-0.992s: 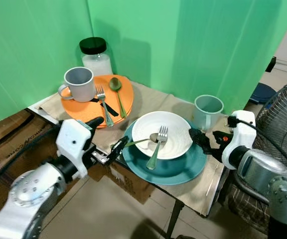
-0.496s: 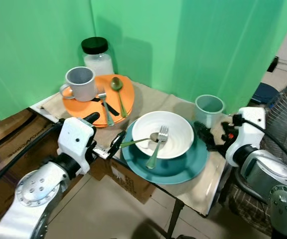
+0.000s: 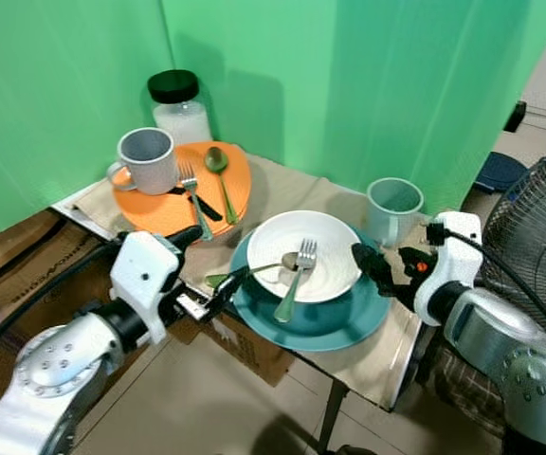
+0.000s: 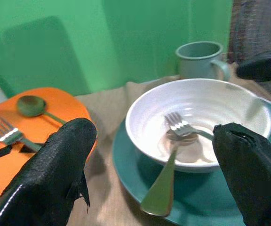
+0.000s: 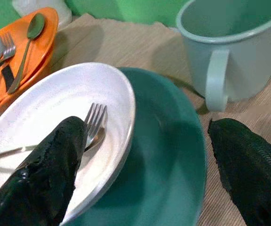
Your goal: Setting the table
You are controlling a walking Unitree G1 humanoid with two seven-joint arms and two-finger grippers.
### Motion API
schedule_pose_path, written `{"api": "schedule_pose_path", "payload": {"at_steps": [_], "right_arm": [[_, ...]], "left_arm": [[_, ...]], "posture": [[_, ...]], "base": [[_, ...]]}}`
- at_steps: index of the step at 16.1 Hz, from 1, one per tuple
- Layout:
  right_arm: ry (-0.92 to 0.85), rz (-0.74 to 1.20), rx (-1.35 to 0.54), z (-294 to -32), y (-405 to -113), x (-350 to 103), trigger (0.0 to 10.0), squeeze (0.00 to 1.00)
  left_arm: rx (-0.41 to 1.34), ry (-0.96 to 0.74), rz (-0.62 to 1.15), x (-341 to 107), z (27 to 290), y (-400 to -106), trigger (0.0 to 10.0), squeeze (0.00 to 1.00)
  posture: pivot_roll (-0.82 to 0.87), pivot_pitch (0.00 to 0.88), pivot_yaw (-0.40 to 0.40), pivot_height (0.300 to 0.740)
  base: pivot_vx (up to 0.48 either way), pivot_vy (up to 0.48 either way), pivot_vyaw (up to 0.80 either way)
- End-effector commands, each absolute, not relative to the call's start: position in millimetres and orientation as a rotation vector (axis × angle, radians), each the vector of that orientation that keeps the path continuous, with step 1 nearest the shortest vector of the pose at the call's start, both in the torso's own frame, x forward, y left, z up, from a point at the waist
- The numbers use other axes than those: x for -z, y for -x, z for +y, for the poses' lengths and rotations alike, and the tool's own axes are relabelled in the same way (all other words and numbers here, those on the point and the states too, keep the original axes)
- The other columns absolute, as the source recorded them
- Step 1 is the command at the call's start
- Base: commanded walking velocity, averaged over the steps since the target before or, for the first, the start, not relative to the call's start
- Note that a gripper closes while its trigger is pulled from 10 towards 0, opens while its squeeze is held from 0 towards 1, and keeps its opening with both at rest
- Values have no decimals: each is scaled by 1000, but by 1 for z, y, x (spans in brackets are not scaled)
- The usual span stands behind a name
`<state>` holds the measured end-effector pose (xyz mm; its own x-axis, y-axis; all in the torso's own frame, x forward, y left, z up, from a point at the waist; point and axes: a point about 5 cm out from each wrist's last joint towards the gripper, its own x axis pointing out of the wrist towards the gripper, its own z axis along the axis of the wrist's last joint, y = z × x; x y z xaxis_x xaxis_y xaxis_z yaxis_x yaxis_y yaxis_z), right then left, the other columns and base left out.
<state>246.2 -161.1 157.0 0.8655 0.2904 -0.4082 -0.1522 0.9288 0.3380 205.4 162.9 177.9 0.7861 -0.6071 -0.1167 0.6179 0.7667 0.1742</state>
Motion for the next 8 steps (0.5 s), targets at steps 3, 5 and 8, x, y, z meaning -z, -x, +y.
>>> {"api": "schedule_pose_path", "payload": {"at_steps": [3, 5, 8], "right_arm": [[-396, 617, -196, -163, -250, -151, 10000, 498], [-374, 642, -185, -163, -252, -151, 10000, 0], [-457, 705, -238, -153, -256, -153, 10000, 0]], "left_arm": [[761, -218, 129, -183, 175, -189, 10000, 0], [775, -220, 147, -184, 179, -186, 10000, 0], [773, -226, 149, -191, 186, -184, 10000, 0]], "posture": [[-26, 0, 34, 740], [-22, 0, 29, 740], [-13, 0, 19, 740]], "base": [[0, 0, 0], [0, 0, 0], [0, 0, 0]]}}
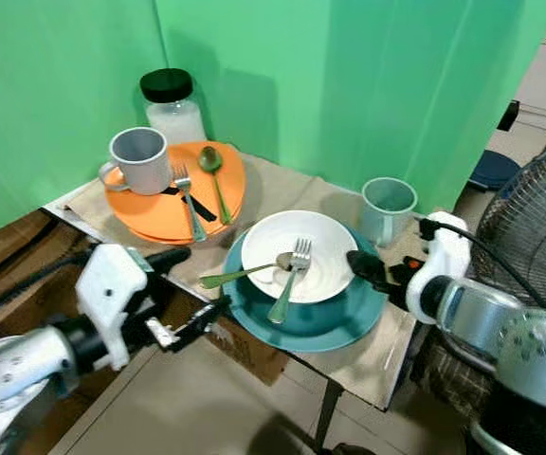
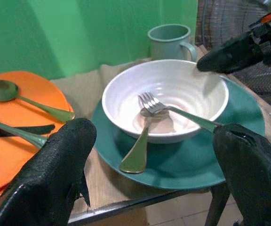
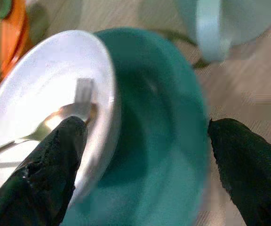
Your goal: Setting the table
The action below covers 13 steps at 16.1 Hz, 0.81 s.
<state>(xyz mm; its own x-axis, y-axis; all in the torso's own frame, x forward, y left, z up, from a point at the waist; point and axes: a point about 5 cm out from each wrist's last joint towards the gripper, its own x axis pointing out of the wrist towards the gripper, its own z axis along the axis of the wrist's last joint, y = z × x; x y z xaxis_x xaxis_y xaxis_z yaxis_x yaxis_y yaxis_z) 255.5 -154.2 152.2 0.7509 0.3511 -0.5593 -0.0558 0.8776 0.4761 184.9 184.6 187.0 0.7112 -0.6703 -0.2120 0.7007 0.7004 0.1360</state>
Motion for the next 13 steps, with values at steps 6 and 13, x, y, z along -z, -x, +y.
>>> {"api": "schedule_pose_path", "payload": {"at_steps": [6, 13], "right_arm": [[-506, 753, -267, -144, -260, -152, 0, 0], [-574, 836, -282, -130, -266, -141, 0, 0]], "left_arm": [[784, -246, 167, -191, 186, -181, 10000, 0], [820, -266, 199, -191, 181, -174, 10000, 0]], "posture": [[-6, 0, 17, 740], [8, 0, 13, 740]], "base": [[0, 0, 0], [0, 0, 0]]}}
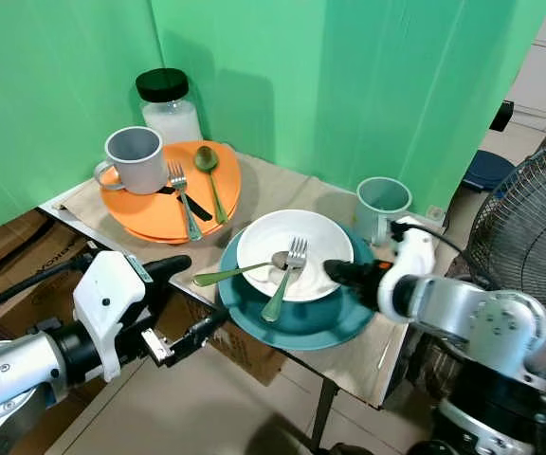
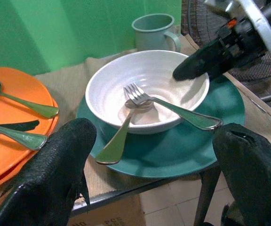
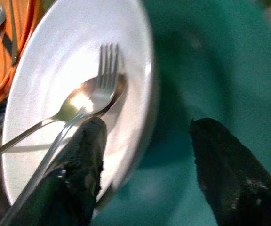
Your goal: Setting the table
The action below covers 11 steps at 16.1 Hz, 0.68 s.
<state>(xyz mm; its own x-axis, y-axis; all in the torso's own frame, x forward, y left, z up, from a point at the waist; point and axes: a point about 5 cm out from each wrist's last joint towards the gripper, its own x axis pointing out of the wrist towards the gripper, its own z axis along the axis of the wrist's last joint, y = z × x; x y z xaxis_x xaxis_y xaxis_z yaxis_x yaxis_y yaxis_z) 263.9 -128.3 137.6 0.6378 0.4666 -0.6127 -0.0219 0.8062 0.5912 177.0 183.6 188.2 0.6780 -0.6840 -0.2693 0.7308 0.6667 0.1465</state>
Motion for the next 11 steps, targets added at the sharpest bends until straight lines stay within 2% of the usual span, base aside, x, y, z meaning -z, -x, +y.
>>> {"api": "schedule_pose_path", "payload": {"at_steps": [1, 11], "right_arm": [[-572, 851, -280, -129, -267, -139, 0, 0], [-587, 863, -254, -128, -271, -139, 0, 0]], "left_arm": [[823, -272, 207, -190, 181, -174, 10000, 0], [840, -262, 251, -185, 181, -169, 10000, 0]], "posture": [[8, 0, 13, 740], [8, 0, 8, 740]], "base": [[0, 0, 0], [0, 0, 0]]}}
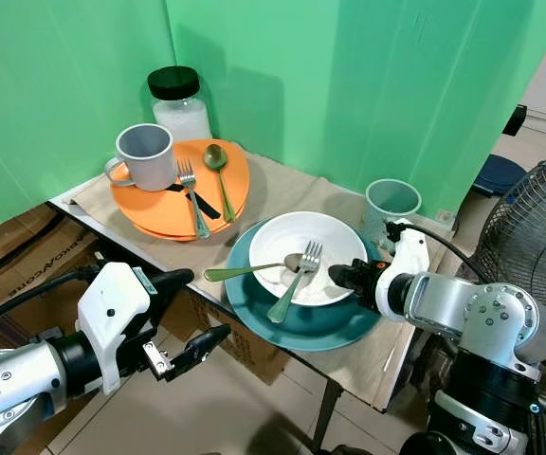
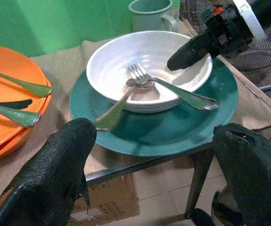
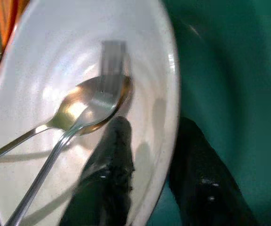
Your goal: Setting the table
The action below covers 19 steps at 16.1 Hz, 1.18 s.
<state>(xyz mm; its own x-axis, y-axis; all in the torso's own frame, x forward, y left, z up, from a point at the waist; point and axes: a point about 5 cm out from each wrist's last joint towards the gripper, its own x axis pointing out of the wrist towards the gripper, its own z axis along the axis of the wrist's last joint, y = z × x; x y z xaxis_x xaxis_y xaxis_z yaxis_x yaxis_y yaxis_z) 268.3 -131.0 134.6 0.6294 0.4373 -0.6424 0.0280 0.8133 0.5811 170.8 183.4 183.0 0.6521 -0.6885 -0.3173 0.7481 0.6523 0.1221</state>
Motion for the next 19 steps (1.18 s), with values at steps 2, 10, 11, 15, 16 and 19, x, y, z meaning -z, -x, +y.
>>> {"api": "schedule_pose_path", "payload": {"at_steps": [2, 10, 11, 15, 16, 19], "right_arm": [[-591, 864, -247, -130, -271, -138, 0, 0], [-609, 839, -245, -136, -273, -142, 0, 0], [-608, 833, -244, -138, -274, -144, 0, 0], [-551, 779, -236, -153, -278, -156, 0, 0], [-537, 757, -233, -159, -279, -161, 0, 0], [-497, 704, -229, -176, -278, -172, 0, 0]], "left_arm": [[841, -261, 249, -185, 181, -169, 10000, 0], [718, -264, 254, -187, 200, -176, 10000, 0], [676, -278, 266, -186, 206, -178, 10000, 0], [634, -202, 291, -175, 217, -179, 10000, 1000], [635, -146, 299, -169, 217, -180, 10000, 1000], [689, 5, 324, -151, 209, -188, 10000, 1000]], "posture": [[7, 0, 7, 740], [11, 0, -1, 740], [9, 0, -2, 740], [-5, 0, 2, 740], [-5, 0, 2, 740], [-16, 0, 2, 740]], "base": [[0, 0, 0], [0, 0, 0], [0, 0, 0], [0, 0, 0], [0, 0, 0], [0, 0, 0]]}}
